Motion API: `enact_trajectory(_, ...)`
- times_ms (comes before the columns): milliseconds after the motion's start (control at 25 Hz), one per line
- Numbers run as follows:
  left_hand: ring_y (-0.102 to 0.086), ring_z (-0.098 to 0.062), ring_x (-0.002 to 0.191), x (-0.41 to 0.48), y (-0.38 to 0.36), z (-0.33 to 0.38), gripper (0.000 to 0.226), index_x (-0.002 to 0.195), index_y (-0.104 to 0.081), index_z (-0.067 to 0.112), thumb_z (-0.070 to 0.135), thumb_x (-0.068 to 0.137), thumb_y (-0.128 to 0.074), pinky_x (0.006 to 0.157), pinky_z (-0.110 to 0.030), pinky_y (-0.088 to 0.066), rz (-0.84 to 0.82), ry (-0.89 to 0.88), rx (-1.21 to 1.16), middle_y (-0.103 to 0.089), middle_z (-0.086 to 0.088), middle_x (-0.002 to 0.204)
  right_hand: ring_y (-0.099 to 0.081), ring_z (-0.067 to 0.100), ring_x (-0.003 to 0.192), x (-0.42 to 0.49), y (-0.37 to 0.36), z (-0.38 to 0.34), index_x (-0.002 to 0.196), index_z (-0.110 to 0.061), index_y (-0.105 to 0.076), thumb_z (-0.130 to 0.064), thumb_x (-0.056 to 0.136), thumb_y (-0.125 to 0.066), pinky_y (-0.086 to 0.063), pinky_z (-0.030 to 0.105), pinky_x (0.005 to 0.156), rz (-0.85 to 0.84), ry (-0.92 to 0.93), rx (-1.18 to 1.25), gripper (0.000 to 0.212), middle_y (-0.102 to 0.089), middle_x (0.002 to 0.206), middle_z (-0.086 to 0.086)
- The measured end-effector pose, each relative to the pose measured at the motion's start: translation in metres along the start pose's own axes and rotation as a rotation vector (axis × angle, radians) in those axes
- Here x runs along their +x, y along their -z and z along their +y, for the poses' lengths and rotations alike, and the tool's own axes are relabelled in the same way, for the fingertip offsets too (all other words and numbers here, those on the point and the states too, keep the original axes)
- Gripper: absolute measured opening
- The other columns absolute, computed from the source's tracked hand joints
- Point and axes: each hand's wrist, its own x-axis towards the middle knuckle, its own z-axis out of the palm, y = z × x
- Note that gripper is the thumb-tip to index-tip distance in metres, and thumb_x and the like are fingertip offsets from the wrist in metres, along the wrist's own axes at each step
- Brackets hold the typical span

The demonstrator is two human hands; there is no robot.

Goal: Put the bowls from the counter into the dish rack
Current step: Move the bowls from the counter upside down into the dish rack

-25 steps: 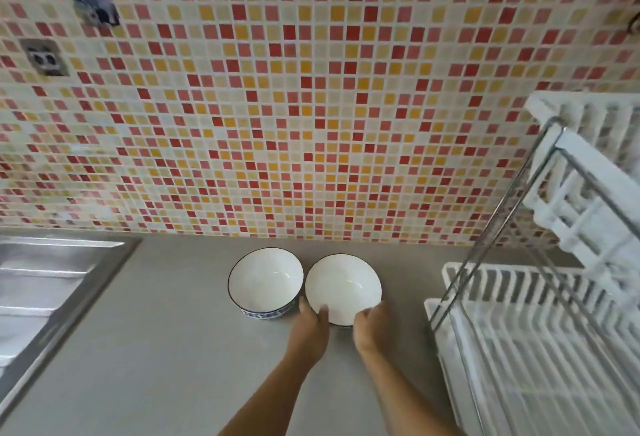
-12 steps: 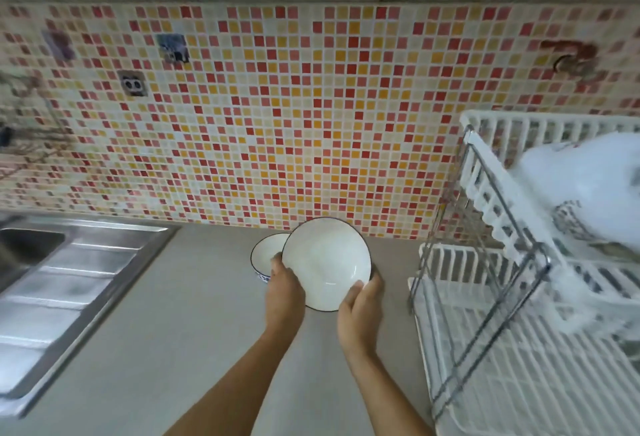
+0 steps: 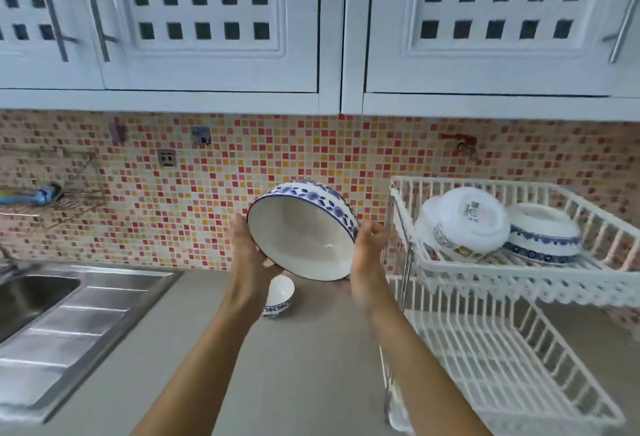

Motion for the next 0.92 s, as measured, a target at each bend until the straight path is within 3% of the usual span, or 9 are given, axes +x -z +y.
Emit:
enact_trajectory(40, -0.056, -0.023, 0.113, -0.010, -0.009, 0.014, 0.048, 0.099, -0.056, 0.043, 0.058, 0.095, -0.010, 0.093, -0.049, -0.050, -0.035, -0.019, -0.033, -0.061, 0.008, 0.111, -0.054, 0.008, 0.106, -0.003, 0.008, -0.012, 0.106, -0.055, -0.034, -0.095, 0.055, -0.029, -0.044, 0.043, 0.100, -0.021, 0.020, 0.021, 0.065, -0.052, 0.111, -0.011)
enact_trajectory(120, -0.053, -0.024, 0.119, -0.024, -0.027, 0.037, 0.046, 0.096, -0.055, 0.042, 0.053, 0.097, -0.010, 0.100, -0.053, -0.045, -0.102, -0.073, -0.071, -0.059, 0.006, 0.115, -0.051, 0.011, 0.123, -0.010, 0.028, -0.036, 0.130, -0.051, -0.034, -0.095, 0.054, -0.033, -0.043, 0.048, 0.103, -0.134, 0.048, 0.009, 0.088, -0.049, 0.135, -0.010)
enact_trajectory(280, -0.038, -0.020, 0.138, -0.035, -0.061, 0.059, 0.058, 0.121, -0.048, 0.035, 0.058, 0.094, -0.002, 0.112, -0.050, -0.027, -0.276, -0.175, 0.001, -0.044, -0.002, 0.146, -0.056, 0.015, 0.119, -0.012, 0.083, -0.078, 0.133, -0.045, -0.040, -0.077, 0.064, -0.046, -0.053, 0.044, 0.093, -0.170, 0.102, 0.050, 0.076, -0.056, 0.132, -0.009)
enact_trajectory(400, -0.032, -0.015, 0.140, -0.037, -0.100, 0.059, 0.076, 0.141, -0.036, 0.029, 0.068, 0.085, -0.002, 0.114, -0.040, -0.021, -0.382, -0.247, 0.195, -0.036, 0.000, 0.152, -0.059, 0.015, 0.117, -0.015, 0.136, -0.096, 0.129, -0.042, -0.046, -0.074, 0.064, -0.056, -0.052, 0.041, 0.093, -0.132, 0.200, -0.040, 0.074, -0.060, 0.127, -0.010)
enact_trajectory(480, -0.037, -0.010, 0.135, -0.043, -0.134, 0.056, 0.082, 0.139, -0.040, 0.029, 0.073, 0.080, -0.004, 0.115, -0.038, -0.019, -0.433, -0.280, 0.251, -0.039, -0.001, 0.150, -0.061, 0.012, 0.115, -0.018, 0.179, -0.105, 0.123, -0.046, -0.047, -0.080, 0.053, -0.064, -0.053, 0.037, 0.092, -0.088, 0.259, -0.115, 0.080, -0.060, 0.128, -0.009)
enact_trajectory(640, -0.055, -0.002, 0.114, -0.049, -0.207, 0.056, 0.072, 0.111, -0.059, 0.040, 0.079, 0.072, -0.012, 0.114, -0.039, -0.027, -0.654, -0.276, 0.211, -0.060, 0.008, 0.125, -0.065, 0.011, 0.105, -0.022, 0.261, -0.124, 0.116, -0.046, -0.044, -0.078, 0.042, -0.072, -0.057, 0.027, 0.077, -0.035, 0.365, -0.335, 0.085, -0.058, 0.123, -0.013)
enact_trajectory(760, -0.051, -0.020, 0.127, -0.044, -0.262, 0.047, 0.095, 0.135, -0.045, 0.030, 0.090, 0.067, -0.018, 0.110, -0.048, -0.036, -0.717, -0.304, 0.357, -0.054, -0.003, 0.138, -0.061, 0.012, 0.108, -0.019, 0.322, -0.132, 0.112, -0.051, -0.045, -0.068, 0.041, -0.079, -0.058, 0.026, 0.080, 0.002, 0.421, -0.529, 0.081, -0.053, 0.122, -0.018)
enact_trajectory(880, -0.054, -0.014, 0.119, -0.055, -0.308, 0.041, 0.066, 0.137, -0.029, 0.043, 0.073, 0.079, -0.042, 0.094, -0.026, -0.051, -0.802, -0.451, 0.539, -0.052, 0.012, 0.130, -0.050, 0.013, 0.117, -0.001, 0.372, -0.131, 0.114, -0.049, -0.042, -0.060, 0.045, -0.078, -0.052, 0.040, 0.096, 0.042, 0.502, -0.777, 0.079, -0.041, 0.131, -0.027)
enact_trajectory(920, -0.055, -0.015, 0.118, -0.057, -0.322, 0.039, 0.071, 0.137, -0.026, 0.046, 0.071, 0.075, -0.051, 0.093, -0.028, -0.053, -0.841, -0.498, 0.620, -0.051, 0.011, 0.132, -0.046, 0.016, 0.122, 0.007, 0.387, -0.130, 0.115, -0.048, -0.041, -0.061, 0.046, -0.077, -0.047, 0.044, 0.100, 0.037, 0.522, -0.833, 0.079, -0.038, 0.137, -0.023)
